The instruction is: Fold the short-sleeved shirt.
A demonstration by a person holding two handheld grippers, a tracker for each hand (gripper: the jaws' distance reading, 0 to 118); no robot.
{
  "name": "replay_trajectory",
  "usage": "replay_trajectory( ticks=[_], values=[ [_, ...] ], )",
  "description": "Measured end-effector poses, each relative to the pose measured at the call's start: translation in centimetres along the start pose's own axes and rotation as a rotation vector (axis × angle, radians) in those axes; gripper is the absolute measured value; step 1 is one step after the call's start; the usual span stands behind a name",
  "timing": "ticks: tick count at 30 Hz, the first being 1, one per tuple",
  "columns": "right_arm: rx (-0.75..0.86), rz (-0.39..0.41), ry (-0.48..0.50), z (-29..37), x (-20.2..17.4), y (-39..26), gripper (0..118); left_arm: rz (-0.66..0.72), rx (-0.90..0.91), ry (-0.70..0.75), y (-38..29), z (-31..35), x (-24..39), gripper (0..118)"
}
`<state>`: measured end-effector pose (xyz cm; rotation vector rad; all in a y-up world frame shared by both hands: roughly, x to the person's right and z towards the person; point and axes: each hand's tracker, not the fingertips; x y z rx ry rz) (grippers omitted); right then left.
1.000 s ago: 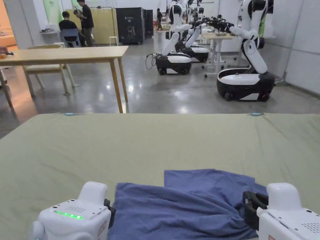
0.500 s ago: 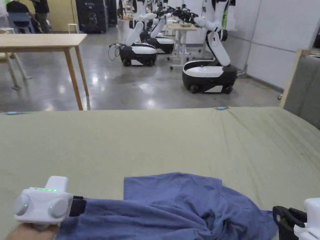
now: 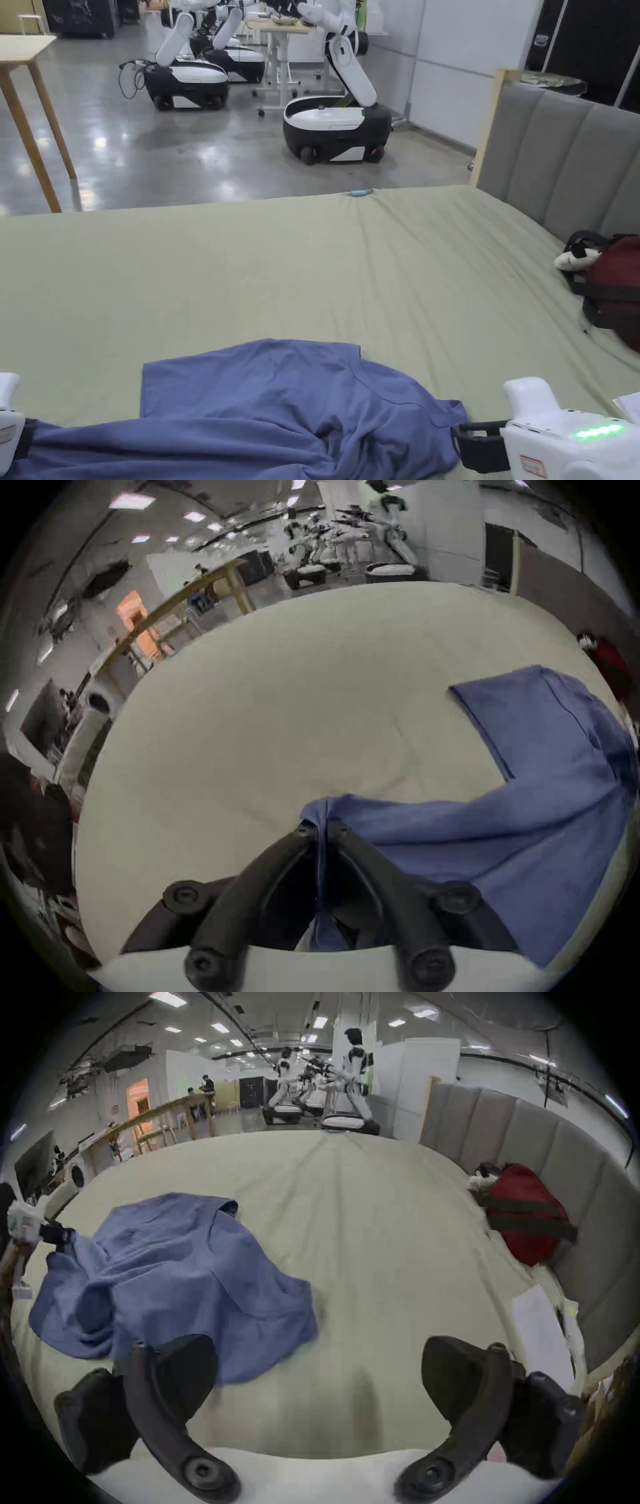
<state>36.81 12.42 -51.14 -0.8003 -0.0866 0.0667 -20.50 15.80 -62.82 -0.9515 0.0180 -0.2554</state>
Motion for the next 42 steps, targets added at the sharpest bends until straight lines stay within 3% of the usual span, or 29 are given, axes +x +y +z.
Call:
replay_trajectory(
  ticks=[3,4,5,6,7,9,14,19,21,25,32,36,42],
  values=[
    [-0.012,0.064,-0.008,-2.5,-1.1,1.1,117,0.010,0.029,-0.008,-0.4,1.9,-0.5,2],
    [-0.033,0.088,-0.003,-3.2,-1.3,1.3,111,0.009,0.034,-0.009,-0.5,2.4,-0.6,2],
    [-0.076,0.106,-0.007,-3.4,-1.7,1.3,90,0.009,0.036,-0.008,-0.6,2.7,-0.7,2],
    [-0.108,0.119,-0.022,-3.8,-2.1,1.1,41,0.005,0.037,-0.007,-0.8,2.8,-0.9,2],
    [-0.112,0.143,-0.023,-3.8,-2.4,0.9,25,0.004,0.039,-0.004,-1.0,3.0,-1.1,2],
    [-0.073,0.153,0.019,-2.8,-3.1,0.2,11,0.012,0.036,-0.012,-1.4,3.2,-1.6,2],
    [-0.092,0.001,0.142,0.3,-1.9,1.9,9,0.022,0.076,0.015,-2.2,5.1,-3.1,2],
    [0.102,-0.018,0.098,8.3,-1.1,8.2,9,0.010,0.157,0.061,-0.7,11.1,-6.6,2],
    [0.174,-0.027,0.126,11.7,-1.0,11.8,9,0.009,0.221,0.094,0.5,13.9,-8.3,2],
    [0.326,0.022,0.071,17.7,-2.3,18.5,9,0.045,0.344,0.160,3.4,20.0,-11.7,2],
    [0.600,-0.052,-0.031,25.7,-2.5,29.8,9,0.185,0.568,0.208,9.8,28.5,-17.3,1],
    [0.717,-0.059,-0.052,29.0,-2.9,34.4,9,0.211,0.649,0.217,14.1,31.5,-19.1,1],
    [0.756,-0.030,-0.055,29.7,-4.2,38.4,9,0.272,0.712,0.222,19.0,31.8,-22.3,1]
  ],
)
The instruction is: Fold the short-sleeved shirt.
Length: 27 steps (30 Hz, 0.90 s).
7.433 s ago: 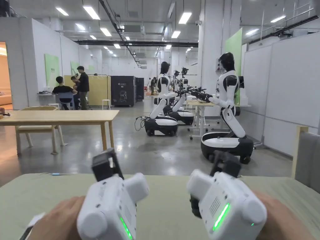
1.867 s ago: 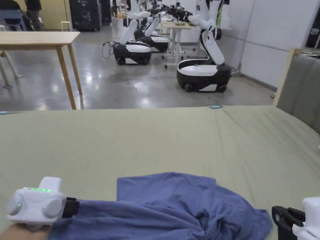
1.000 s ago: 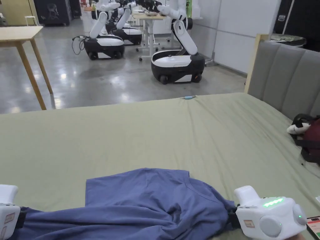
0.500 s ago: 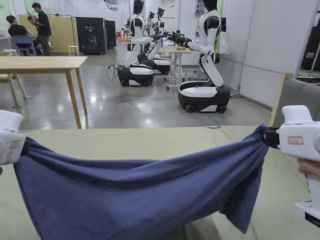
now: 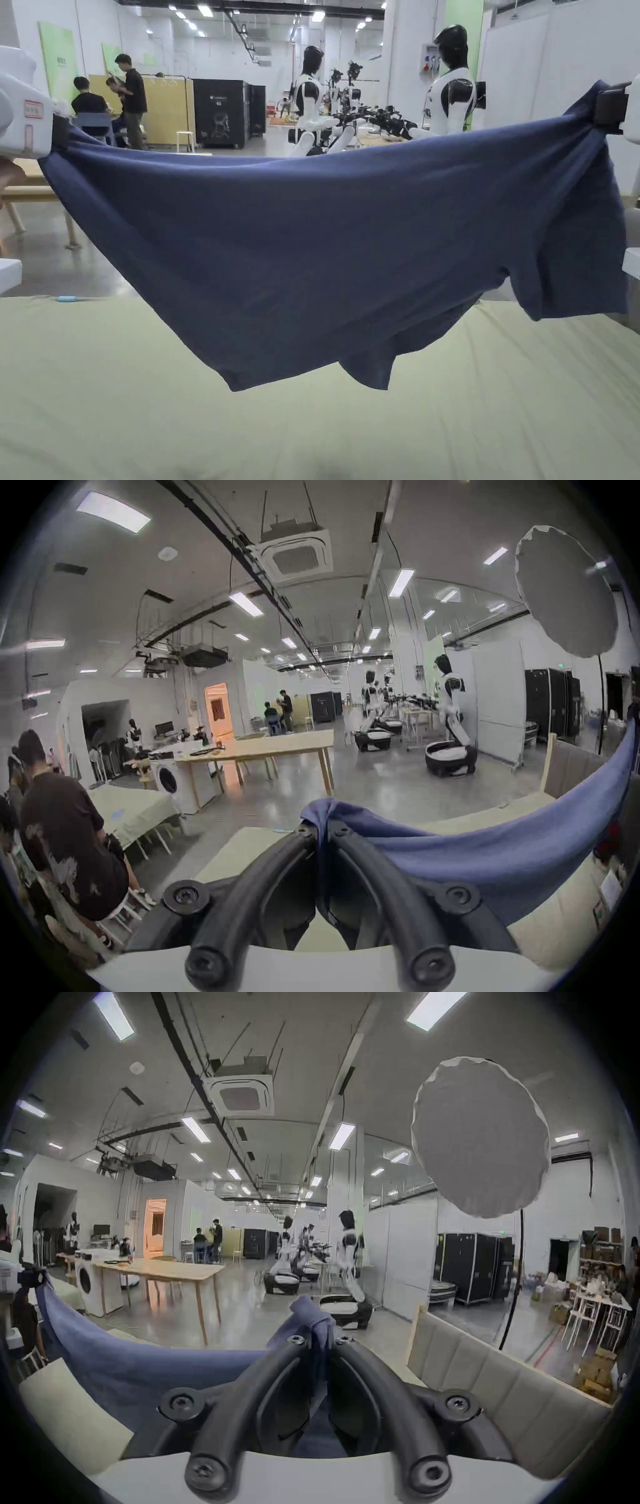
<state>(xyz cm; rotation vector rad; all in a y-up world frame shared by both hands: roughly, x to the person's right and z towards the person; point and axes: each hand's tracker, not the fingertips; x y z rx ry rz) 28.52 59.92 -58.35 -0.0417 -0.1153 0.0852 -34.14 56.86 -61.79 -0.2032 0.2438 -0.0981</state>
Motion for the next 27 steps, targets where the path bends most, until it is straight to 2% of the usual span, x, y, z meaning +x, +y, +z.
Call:
replay_trajectory(
  ticks=[3,7,11,16,19,22,25,27],
  values=[
    [-0.021,-0.004,0.015,-1.6,-0.7,-2.2,9,-0.032,-0.015,0.012,-1.6,-1.8,-0.2,1],
    [-0.098,0.027,0.019,-4.1,-2.3,-9.3,9,-0.034,-0.094,0.045,-8.3,-5.2,0.2,2],
    [-0.155,-0.027,-0.005,-4.8,-3.4,-16.8,9,-0.057,-0.148,0.050,-15.4,-5.4,2.2,2],
    [-0.217,-0.032,0.008,-2.0,-2.0,-22.0,9,-0.021,-0.198,-0.034,-19.5,-1.0,3.0,2],
    [-0.262,0.040,0.051,1.8,-0.1,-24.8,9,-0.029,-0.255,-0.119,-21.7,3.2,2.5,2],
    [-0.310,0.160,0.096,6.5,1.4,-28.6,9,-0.098,-0.313,-0.161,-25.3,8.0,2.0,1],
    [-0.417,0.180,0.171,11.1,2.6,-33.2,9,-0.159,-0.440,-0.193,-30.2,11.9,1.6,2],
    [-0.532,0.205,0.231,13.8,3.0,-36.6,10,-0.151,-0.537,-0.182,-34.1,14.0,1.4,2]
  ],
)
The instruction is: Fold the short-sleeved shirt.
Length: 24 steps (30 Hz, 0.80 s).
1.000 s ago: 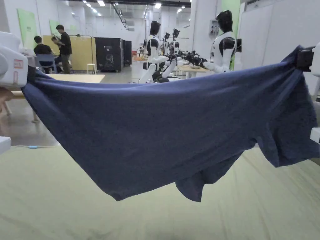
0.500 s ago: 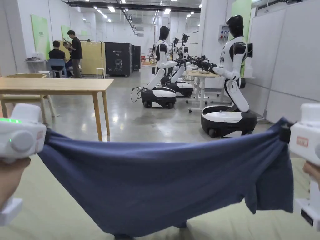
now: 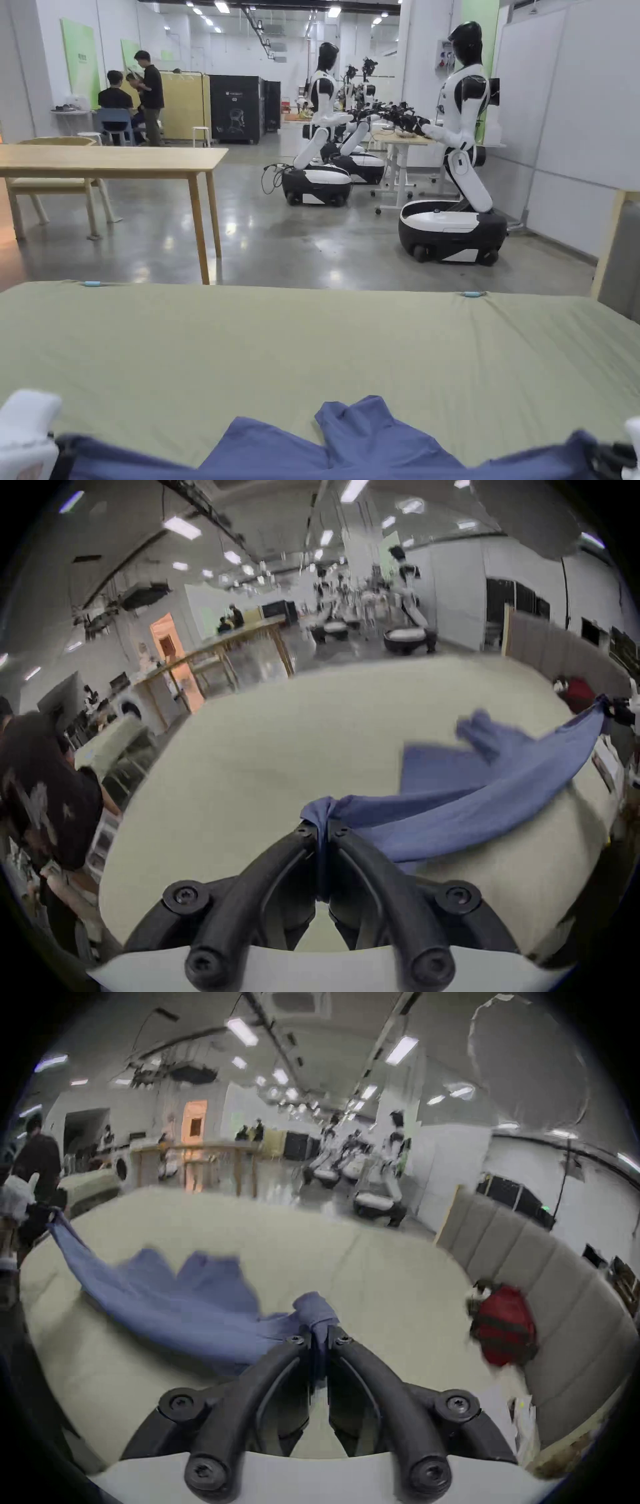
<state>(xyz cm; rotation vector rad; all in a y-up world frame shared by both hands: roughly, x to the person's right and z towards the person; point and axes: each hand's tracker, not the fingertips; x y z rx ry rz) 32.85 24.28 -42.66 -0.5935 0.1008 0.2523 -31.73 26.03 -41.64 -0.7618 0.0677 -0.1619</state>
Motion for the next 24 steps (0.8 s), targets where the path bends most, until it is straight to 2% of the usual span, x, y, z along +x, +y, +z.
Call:
replay_trajectory(
  ticks=[3,4,5,6,7,8,9,11,12,16,18,19,20,21,22,23,24],
  values=[
    [-0.148,0.035,0.045,-0.3,-1.6,-5.8,11,0.071,-0.137,-0.074,-5.8,-1.2,-0.2,5],
    [-0.179,0.022,0.060,-0.7,-1.9,-7.3,20,0.085,-0.142,-0.098,-7.1,-1.5,-0.2,13],
    [-0.224,0.020,0.068,-1.1,-2.2,-8.5,44,0.115,-0.147,-0.098,-7.9,-1.6,-0.5,38],
    [-0.257,0.043,0.036,-1.4,-2.5,-9.0,44,0.119,-0.136,-0.079,-8.3,-1.4,-0.6,38],
    [-0.265,0.113,0.018,-1.4,-2.9,-8.9,56,0.123,-0.131,-0.058,-8.3,-0.8,-0.6,51],
    [-0.249,0.184,0.021,-0.7,-3.6,-8.4,81,0.118,-0.118,-0.055,-7.8,0.4,-0.5,78],
    [-0.210,0.239,0.002,0.2,-4.2,-7.5,115,0.106,-0.071,-0.052,-7.0,1.8,-0.2,116],
    [-0.029,0.299,0.026,2.9,-5.9,-4.1,118,0.048,0.062,-0.052,-4.9,5.3,1.2,118],
    [0.006,0.280,0.022,4.0,-6.8,-2.4,118,0.037,0.094,-0.039,-4.0,6.3,2.0,118],
    [0.158,0.073,0.050,6.8,-12.3,4.3,118,0.057,0.301,-0.020,-0.5,9.8,6.8,118],
    [0.265,-0.070,0.037,7.6,-15.2,5.6,118,0.071,0.362,-0.019,-0.1,10.4,9.4,118],
    [0.290,-0.098,0.028,7.7,-16.1,5.8,118,0.069,0.391,-0.005,-0.2,10.6,10.3,118],
    [0.308,-0.119,0.021,7.7,-17.5,6.1,117,0.076,0.423,0.026,-0.3,10.8,11.3,118],
    [0.309,-0.139,-0.002,7.5,-18.4,6.0,109,0.088,0.433,0.050,-1.0,9.7,11.7,116],
    [0.309,-0.159,-0.017,7.2,-19.3,5.8,84,0.088,0.434,0.052,-1.4,9.5,12.2,110],
    [0.300,-0.163,-0.009,7.0,-19.8,5.7,37,0.091,0.457,0.060,-2.0,9.5,12.5,92],
    [0.293,-0.163,-0.010,6.9,-20.4,5.7,1,0.090,0.475,0.053,-2.3,9.5,12.5,31]
  ],
)
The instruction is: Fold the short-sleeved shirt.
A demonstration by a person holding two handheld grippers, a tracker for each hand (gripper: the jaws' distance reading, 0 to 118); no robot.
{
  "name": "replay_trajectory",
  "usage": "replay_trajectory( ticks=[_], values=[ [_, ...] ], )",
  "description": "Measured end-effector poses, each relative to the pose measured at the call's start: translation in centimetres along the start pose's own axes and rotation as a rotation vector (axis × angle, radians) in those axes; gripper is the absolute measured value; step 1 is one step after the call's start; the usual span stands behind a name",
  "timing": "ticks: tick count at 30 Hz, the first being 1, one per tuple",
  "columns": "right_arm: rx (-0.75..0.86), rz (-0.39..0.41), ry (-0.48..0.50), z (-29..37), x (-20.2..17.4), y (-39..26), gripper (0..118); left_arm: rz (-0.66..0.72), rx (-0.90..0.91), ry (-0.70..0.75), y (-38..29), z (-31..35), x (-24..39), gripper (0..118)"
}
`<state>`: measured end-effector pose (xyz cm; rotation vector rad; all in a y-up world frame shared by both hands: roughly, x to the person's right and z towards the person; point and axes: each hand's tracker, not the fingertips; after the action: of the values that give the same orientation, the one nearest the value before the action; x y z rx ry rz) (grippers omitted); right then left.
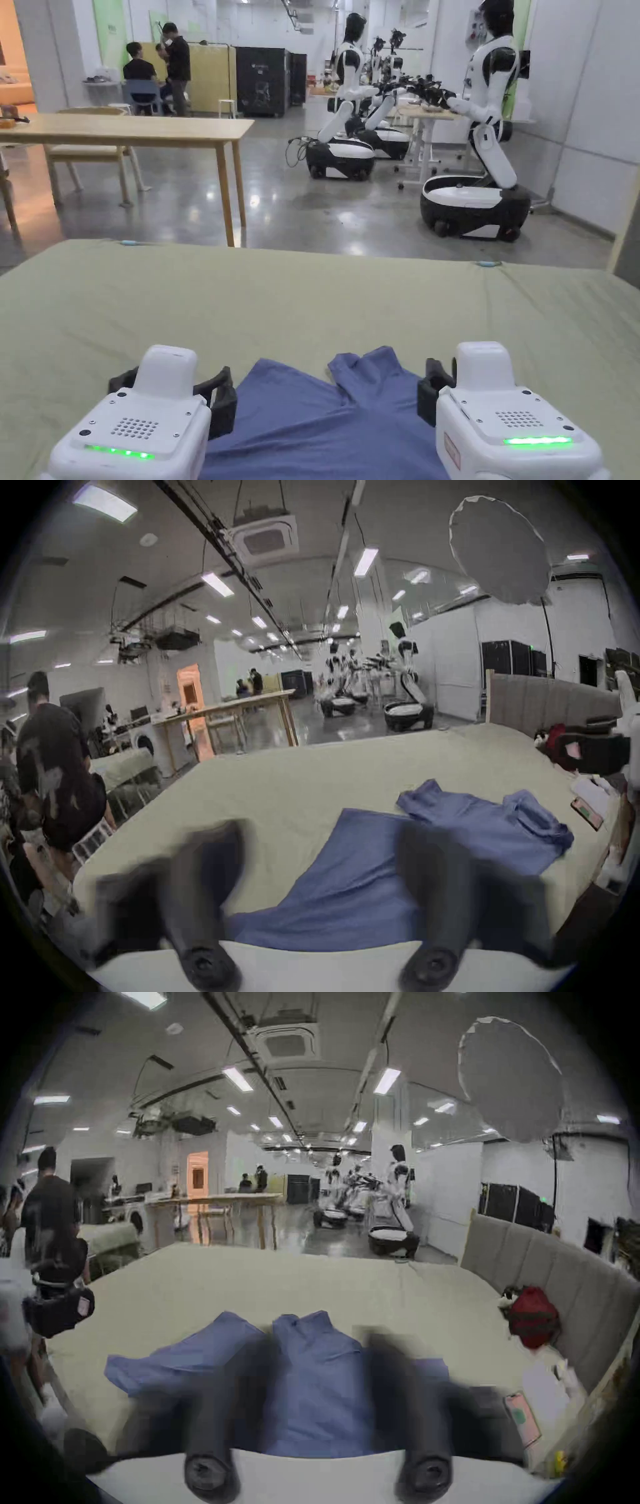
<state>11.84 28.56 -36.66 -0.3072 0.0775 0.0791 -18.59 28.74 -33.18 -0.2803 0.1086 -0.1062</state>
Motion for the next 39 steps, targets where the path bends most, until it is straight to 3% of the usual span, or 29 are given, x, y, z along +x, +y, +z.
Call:
replay_trajectory(
  ticks=[1,3,6,11,14,15,16,18,19,22,25,26,28,29,30,32,34,35,36,38,39],
  values=[
    [0.002,0.010,-0.023,-0.1,-0.6,-0.5,1,-0.022,-0.022,-0.006,-0.5,0.2,0.2,0],
    [0.004,0.024,0.024,0.3,-0.6,-1.1,1,-0.075,-0.080,-0.013,-1.2,0.1,-1.0,0],
    [-0.009,0.022,0.042,0.2,-0.8,-1.7,1,0.044,-0.174,-0.021,-2.8,-0.9,-5.6,0],
    [-0.070,-0.022,0.067,-0.6,-0.2,-3.4,1,0.267,-0.354,0.097,-7.8,-2.3,-15.7,0],
    [-0.096,-0.018,0.068,-1.8,-0.6,-4.3,1,0.349,-0.444,0.055,-10.2,-3.1,-18.0,0],
    [-0.106,-0.017,0.069,-2.0,-0.7,-4.6,1,0.355,-0.470,0.050,-10.7,-3.6,-18.3,7],
    [-0.125,-0.019,0.073,-2.8,-0.8,-4.7,1,0.334,-0.490,0.062,-11.4,-4.2,-18.7,25],
    [-0.149,-0.023,0.073,-3.6,-1.0,-5.2,1,0.306,-0.510,0.079,-12.3,-5.5,-17.6,112],
    [-0.159,-0.023,0.072,-3.9,-1.0,-5.5,1,0.309,-0.508,0.065,-12.8,-6.3,-17.7,118],
    [-0.191,-0.021,0.063,-5.1,-1.0,-5.9,1,0.311,-0.552,0.016,-13.2,-9.1,-16.8,116],
    [-0.210,-0.015,0.051,-5.8,-0.4,-6.2,1,0.226,-0.593,0.031,-14.2,-12.5,-16.0,116],
    [-0.220,-0.014,0.045,-6.1,-0.1,-6.3,1,0.207,-0.608,0.036,-14.5,-13.5,-15.8,114],
    [-0.239,-0.014,0.034,-6.9,0.8,-6.6,1,0.178,-0.620,0.012,-14.9,-14.8,-15.2,90],
    [-0.255,-0.016,0.027,-7.6,1.4,-6.7,1,0.136,-0.651,0.021,-15.5,-15.6,-14.9,67],
    [-0.264,-0.014,0.020,-8.2,1.8,-6.6,1,0.085,-0.676,0.041,-15.8,-15.8,-14.5,33],
    [-0.277,0.010,0.001,-9.9,3.1,-6.3,1,0.088,-0.622,-0.025,-15.8,-15.0,-13.6,9],
    [-0.311,0.046,0.002,-12.6,4.4,-5.7,5,0.015,-0.584,-0.002,-15.2,-13.5,-12.4,4],
    [-0.328,0.055,0.015,-14.5,5.1,-5.3,12,0.006,-0.574,0.002,-14.6,-12.8,-12.1,4],
    [-0.332,0.053,0.023,-16.1,5.9,-4.9,29,0.019,-0.558,-0.004,-14.1,-12.3,-12.1,4],
    [-0.378,0.057,0.074,-20.5,7.0,-4.3,98,0.030,-0.521,-0.011,-12.4,-10.6,-12.0,4],
    [-0.403,0.063,0.087,-22.5,7.4,-4.2,116,0.032,-0.514,-0.007,-11.9,-10.3,-12.0,4]
  ],
)
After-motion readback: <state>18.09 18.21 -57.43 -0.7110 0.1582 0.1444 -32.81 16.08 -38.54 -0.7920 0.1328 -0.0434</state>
